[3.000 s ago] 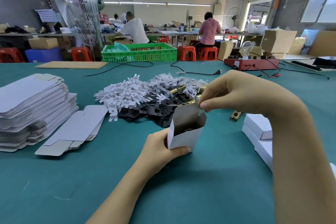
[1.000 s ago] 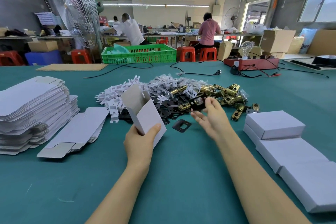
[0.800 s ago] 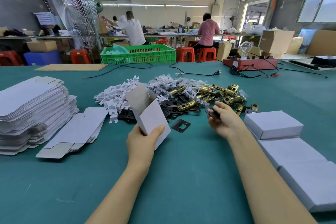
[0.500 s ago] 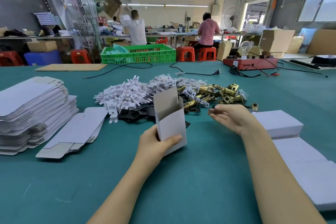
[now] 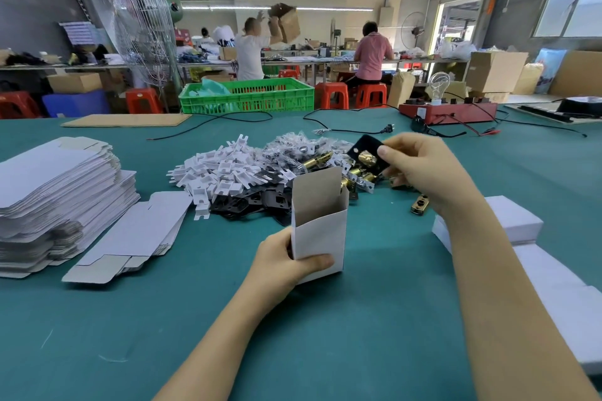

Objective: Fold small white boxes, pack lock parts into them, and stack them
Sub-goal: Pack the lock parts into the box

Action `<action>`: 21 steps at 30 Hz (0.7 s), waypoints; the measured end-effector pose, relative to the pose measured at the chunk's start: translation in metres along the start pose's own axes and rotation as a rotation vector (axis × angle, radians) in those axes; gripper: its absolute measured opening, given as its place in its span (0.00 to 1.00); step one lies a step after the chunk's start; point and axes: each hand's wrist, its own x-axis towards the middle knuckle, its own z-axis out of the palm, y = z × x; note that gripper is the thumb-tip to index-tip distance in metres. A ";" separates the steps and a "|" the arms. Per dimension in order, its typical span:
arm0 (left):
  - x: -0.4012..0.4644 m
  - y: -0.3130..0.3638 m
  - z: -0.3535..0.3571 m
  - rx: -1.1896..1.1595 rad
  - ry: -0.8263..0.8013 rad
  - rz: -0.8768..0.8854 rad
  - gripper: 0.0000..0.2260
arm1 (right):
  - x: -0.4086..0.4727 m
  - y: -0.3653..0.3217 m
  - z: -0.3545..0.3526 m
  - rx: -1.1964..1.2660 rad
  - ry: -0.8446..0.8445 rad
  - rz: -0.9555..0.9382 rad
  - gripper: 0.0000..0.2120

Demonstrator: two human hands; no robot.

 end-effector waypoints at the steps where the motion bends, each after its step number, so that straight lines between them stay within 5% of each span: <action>1: 0.000 0.000 0.000 0.000 -0.007 0.002 0.19 | -0.003 -0.010 -0.002 0.002 -0.037 -0.043 0.05; 21: -0.002 0.005 -0.003 -0.094 -0.079 0.011 0.14 | -0.029 -0.065 0.005 -0.128 -0.431 -0.215 0.04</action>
